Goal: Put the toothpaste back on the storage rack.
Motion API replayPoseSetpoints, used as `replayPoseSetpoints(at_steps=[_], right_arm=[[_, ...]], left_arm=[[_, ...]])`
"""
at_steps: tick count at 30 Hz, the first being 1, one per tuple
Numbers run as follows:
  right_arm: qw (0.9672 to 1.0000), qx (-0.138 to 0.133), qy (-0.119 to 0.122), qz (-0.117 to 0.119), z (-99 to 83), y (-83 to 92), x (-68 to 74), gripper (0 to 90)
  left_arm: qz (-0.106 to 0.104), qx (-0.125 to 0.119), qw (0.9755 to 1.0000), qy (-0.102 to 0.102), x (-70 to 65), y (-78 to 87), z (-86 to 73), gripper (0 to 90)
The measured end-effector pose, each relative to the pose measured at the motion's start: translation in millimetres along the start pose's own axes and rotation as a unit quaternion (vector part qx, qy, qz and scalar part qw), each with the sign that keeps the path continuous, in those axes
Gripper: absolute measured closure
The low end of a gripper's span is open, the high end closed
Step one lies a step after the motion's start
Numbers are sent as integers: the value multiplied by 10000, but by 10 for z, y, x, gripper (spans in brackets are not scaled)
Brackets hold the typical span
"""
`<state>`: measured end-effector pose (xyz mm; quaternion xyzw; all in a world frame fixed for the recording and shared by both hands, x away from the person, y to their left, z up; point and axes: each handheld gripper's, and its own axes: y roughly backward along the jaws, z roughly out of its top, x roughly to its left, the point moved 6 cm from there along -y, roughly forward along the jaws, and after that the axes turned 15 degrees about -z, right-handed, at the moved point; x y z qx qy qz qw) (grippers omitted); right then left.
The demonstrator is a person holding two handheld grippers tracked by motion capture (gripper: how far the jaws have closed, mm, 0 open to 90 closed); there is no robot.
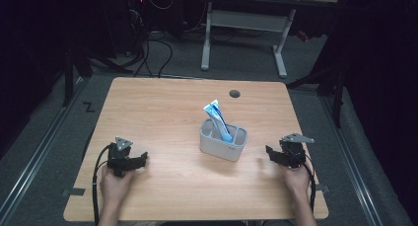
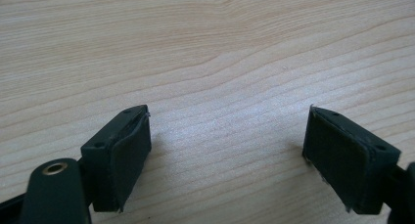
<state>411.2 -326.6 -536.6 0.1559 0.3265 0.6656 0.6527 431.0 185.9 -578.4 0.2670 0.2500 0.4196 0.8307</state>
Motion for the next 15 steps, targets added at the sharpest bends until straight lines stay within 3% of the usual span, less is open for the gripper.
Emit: replayPoseSetpoints(at_steps=[7, 15], right_arm=[[9999, -2, 79, -113, -31, -96, 41, 380], [9998, 116, -27, -187, -135, -179, 3, 384]], left_arm=[[0, -1, 10000, 0, 0, 0, 0, 182], [0, 1, 10000, -3, 0, 0, 0, 183]])
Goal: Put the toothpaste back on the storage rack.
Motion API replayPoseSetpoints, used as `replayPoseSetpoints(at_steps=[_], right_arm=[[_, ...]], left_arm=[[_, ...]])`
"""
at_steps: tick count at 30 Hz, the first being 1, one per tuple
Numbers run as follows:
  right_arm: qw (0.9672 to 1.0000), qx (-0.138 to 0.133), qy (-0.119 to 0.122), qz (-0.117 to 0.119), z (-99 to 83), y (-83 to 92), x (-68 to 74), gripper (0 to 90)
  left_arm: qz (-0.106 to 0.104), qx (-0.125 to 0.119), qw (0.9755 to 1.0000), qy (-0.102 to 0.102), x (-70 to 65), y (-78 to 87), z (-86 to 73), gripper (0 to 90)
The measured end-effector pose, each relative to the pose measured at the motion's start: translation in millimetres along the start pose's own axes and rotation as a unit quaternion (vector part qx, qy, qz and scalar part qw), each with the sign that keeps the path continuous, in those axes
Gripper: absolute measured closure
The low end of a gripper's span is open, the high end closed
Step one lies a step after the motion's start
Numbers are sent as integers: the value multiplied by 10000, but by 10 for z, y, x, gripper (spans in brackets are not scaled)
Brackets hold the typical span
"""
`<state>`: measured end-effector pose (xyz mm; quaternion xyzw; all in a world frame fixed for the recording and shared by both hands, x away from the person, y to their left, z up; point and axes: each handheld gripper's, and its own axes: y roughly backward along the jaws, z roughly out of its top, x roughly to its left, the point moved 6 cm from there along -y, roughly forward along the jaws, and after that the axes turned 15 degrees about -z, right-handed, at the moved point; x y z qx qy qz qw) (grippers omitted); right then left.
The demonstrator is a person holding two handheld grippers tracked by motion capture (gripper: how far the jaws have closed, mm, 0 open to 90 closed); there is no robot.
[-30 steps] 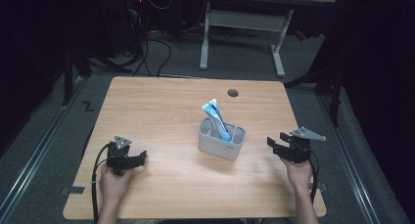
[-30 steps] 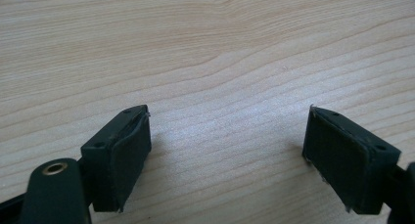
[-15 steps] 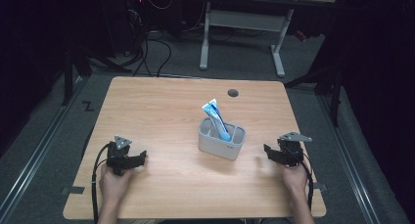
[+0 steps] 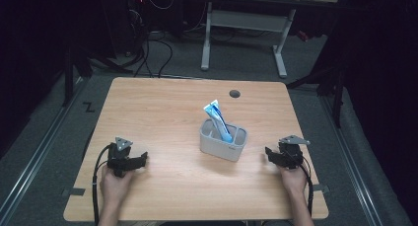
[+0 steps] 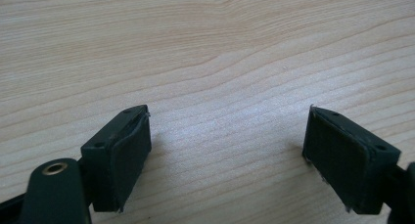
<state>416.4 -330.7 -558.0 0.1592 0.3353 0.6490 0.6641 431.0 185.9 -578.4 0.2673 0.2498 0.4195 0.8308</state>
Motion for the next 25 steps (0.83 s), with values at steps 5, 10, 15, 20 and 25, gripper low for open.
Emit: replayPoseSetpoints(at_steps=[5, 10, 15, 20, 25], right_arm=[[9997, 23, -135, 220, -86, -105, 12, 367], [9997, 51, -199, 109, -88, -103, 17, 352], [9997, 55, -199, 96, -88, -104, 15, 349], [9997, 63, -221, 80, -90, -102, 17, 348], [9998, 50, -186, 110, -103, -80, 38, 347]], left_arm=[[-5, 6, 10000, 1, -1, 1, 0, 183], [-6, 6, 10000, 1, 0, 1, -1, 183], [-6, 6, 10000, 1, 0, 1, -1, 183], [-2, -1, 10000, 1, 0, 0, -1, 182], [-7, 7, 10000, 1, 0, 2, -1, 183]])
